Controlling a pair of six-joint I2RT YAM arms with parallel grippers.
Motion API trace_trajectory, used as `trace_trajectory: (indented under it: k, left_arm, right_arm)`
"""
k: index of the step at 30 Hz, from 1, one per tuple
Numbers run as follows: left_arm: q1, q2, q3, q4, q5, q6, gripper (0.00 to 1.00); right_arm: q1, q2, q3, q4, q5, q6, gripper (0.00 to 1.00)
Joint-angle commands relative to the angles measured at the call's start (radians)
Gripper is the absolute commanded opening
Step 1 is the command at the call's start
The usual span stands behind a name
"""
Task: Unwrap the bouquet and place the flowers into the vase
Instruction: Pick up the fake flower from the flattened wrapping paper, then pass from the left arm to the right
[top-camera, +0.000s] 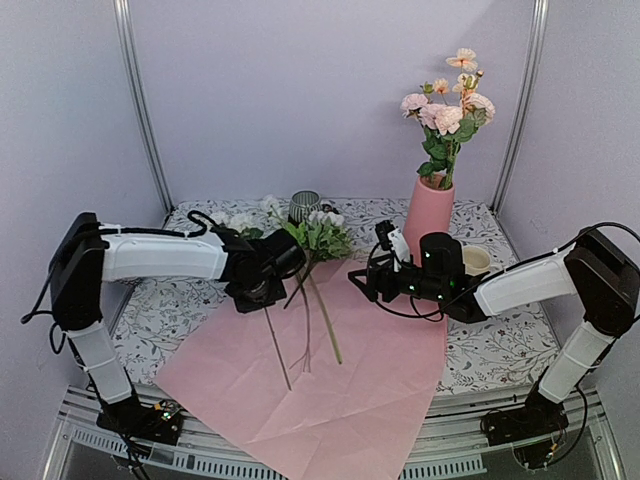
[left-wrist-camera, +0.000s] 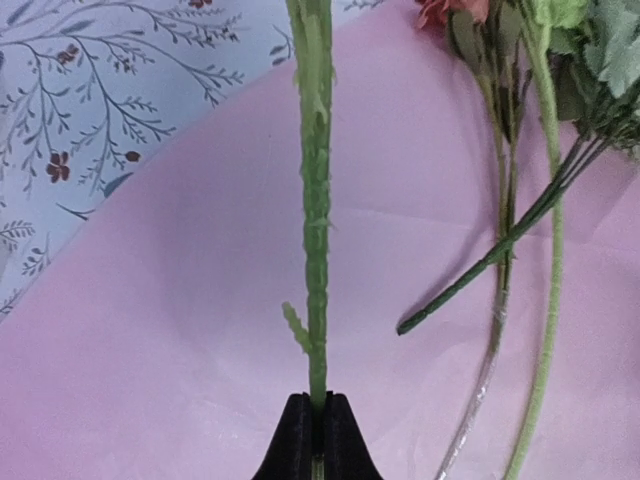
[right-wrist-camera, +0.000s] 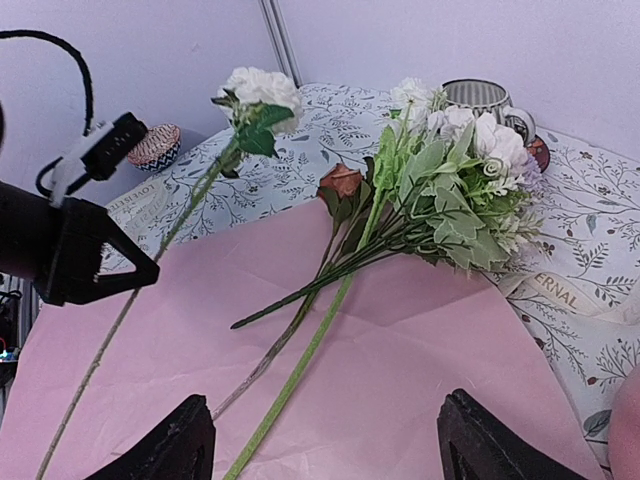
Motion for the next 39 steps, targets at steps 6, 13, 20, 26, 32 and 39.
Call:
trace_trajectory:
  k: [6, 13, 20, 26, 32, 39]
  left_arm:
    - [-0.097, -0.211, -0.114, 0.089, -0.16, 0.143, 0.0]
    - [-0.101, -0.44, -0.383, 0.508, 0.016, 0.419, 0.0]
    - [-0.102, -0.663, -0.589, 0.841, 0.218, 0.608, 0.0]
    - [-0.103, -0.812, -0.689, 0.967, 0.3, 0.683, 0.0]
    - [-0.104, -0.877, -0.756, 1.087, 0.394, 0.738, 0.0]
    - [-0.104, -0.87, -0.761, 1.14, 0.458, 0.772, 0.0]
  right_arm:
    - [0.015, 0.021, 0.03, -0.01, 0.003, -0.009, 0.79]
    - [0.026, 0.0, 0.023, -0.01, -0.022, -0.025, 0.79]
    - [0.038, -0.077, 0.031, -0.033, -0.126, -0.012, 0.79]
    - [0.047, -0.191, 0.044, -0.105, -0.228, 0.028, 0.79]
    - [0.05, -0.26, 0.056, -0.114, -0.355, 0.152, 0.78]
    - [0.097, -0.273, 0.058, -0.07, -0.432, 0.249, 0.77]
